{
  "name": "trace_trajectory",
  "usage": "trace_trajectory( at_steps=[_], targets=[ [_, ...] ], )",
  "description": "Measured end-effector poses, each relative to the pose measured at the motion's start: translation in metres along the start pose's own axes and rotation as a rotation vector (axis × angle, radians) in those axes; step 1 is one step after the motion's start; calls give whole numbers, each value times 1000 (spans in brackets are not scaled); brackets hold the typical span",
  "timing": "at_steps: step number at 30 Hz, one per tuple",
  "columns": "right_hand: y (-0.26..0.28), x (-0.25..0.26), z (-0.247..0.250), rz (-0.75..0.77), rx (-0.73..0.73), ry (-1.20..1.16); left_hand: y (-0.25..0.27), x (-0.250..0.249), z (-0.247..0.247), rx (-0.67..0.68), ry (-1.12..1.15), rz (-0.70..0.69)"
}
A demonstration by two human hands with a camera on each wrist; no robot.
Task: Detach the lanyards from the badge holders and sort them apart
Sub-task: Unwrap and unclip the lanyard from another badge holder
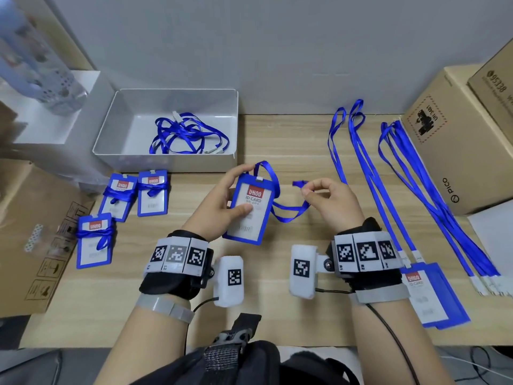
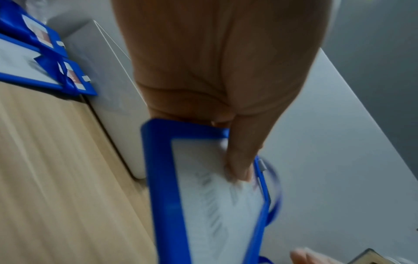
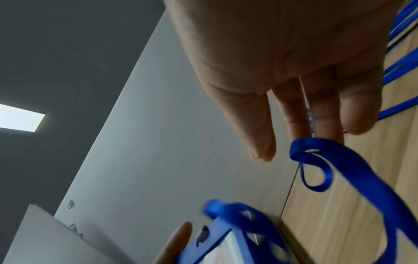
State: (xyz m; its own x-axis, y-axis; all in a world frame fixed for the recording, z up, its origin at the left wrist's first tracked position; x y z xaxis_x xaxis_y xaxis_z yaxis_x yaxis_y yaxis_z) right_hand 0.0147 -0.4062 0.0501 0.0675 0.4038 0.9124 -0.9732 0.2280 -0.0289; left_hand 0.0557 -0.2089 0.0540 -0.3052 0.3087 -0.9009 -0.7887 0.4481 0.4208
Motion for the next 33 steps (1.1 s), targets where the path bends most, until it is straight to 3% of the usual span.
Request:
trace_trajectory(
  at_steps=[9, 16, 27, 33],
  targets=[
    [-4, 31, -28, 112, 62, -153, 3, -11, -15, 106, 19, -16],
    [-3, 36, -42, 117, 114, -214, 6, -11, -25, 196, -11, 20],
    [-4, 28, -40, 67, 25, -192, 4, -9, -11, 79, -232, 94],
    [-5, 34, -39, 63, 43, -264, 8, -17, -11, 59, -133, 12]
  ],
)
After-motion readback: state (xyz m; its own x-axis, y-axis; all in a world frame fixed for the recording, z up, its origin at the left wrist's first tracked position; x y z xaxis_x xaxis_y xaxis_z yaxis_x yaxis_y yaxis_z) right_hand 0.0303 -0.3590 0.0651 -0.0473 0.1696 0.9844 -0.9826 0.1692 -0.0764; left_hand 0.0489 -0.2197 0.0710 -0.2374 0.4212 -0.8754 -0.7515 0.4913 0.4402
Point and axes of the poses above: each hand's wrist, its own y-axis away from the middle knuckle, its own z-axis out of the back of the hand, x = y × z, the point moved 6 cm from there along -y, towards the middle knuckle, and after that the axes turned 15 degrees about z, right-handed, at the moved point
